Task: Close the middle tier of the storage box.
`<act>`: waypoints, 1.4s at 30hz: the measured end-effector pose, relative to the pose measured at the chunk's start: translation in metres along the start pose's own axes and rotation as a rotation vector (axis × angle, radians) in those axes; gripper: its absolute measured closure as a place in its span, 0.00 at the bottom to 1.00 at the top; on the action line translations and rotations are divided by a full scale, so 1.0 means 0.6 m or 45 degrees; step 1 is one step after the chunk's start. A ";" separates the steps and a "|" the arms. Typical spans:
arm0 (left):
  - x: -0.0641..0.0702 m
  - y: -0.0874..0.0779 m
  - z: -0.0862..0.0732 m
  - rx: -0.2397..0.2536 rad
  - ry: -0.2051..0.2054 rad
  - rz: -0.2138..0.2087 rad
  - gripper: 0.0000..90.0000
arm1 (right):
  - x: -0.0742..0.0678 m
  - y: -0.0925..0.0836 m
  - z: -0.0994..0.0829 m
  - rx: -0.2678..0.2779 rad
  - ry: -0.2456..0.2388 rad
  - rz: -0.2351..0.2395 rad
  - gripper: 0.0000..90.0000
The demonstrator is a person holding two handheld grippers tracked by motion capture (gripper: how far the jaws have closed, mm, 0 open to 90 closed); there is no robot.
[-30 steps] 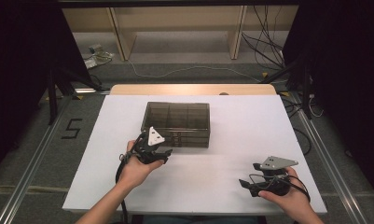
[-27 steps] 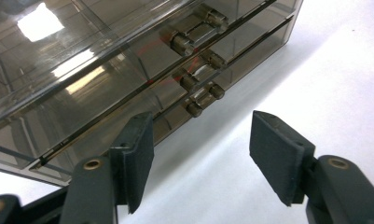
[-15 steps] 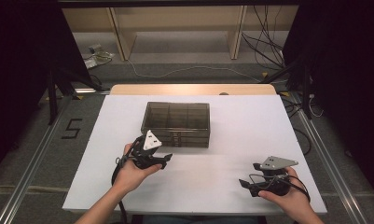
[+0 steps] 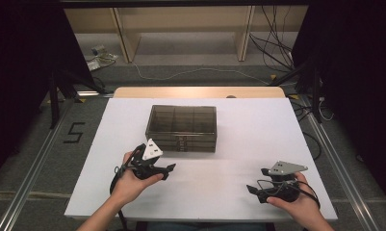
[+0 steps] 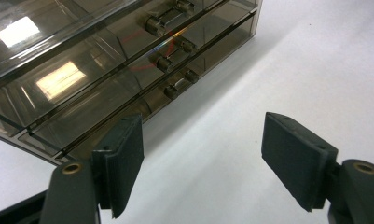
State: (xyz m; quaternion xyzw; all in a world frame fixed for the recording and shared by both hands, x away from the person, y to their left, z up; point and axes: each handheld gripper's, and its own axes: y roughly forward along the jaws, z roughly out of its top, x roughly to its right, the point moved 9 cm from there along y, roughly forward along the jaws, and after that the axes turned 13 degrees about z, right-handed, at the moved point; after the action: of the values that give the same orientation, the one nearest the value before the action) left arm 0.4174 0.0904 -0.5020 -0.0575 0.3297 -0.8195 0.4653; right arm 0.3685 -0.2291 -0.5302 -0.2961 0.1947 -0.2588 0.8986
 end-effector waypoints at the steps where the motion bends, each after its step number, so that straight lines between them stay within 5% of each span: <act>1: 0.001 -0.001 -0.001 0.001 0.001 -0.004 0.31 | 0.000 0.000 0.000 -0.001 0.002 0.001 0.19; 9: 0.002 -0.010 -0.008 0.001 -0.009 -0.024 0.20 | -0.001 0.000 0.000 0.001 0.000 0.001 0.19; 29: -0.014 -0.040 -0.047 0.036 -0.055 -0.012 0.19 | -0.003 0.002 0.001 0.003 0.002 0.009 0.19; 42: 0.005 -0.032 -0.053 0.035 0.010 -0.045 0.20 | -0.004 -0.001 0.000 0.001 -0.009 0.017 0.19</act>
State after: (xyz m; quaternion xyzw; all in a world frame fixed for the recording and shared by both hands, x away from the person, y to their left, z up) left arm 0.3889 0.1104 -0.5160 -0.0538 0.3193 -0.8322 0.4501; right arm 0.3664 -0.2279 -0.5295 -0.2955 0.1933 -0.2517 0.9011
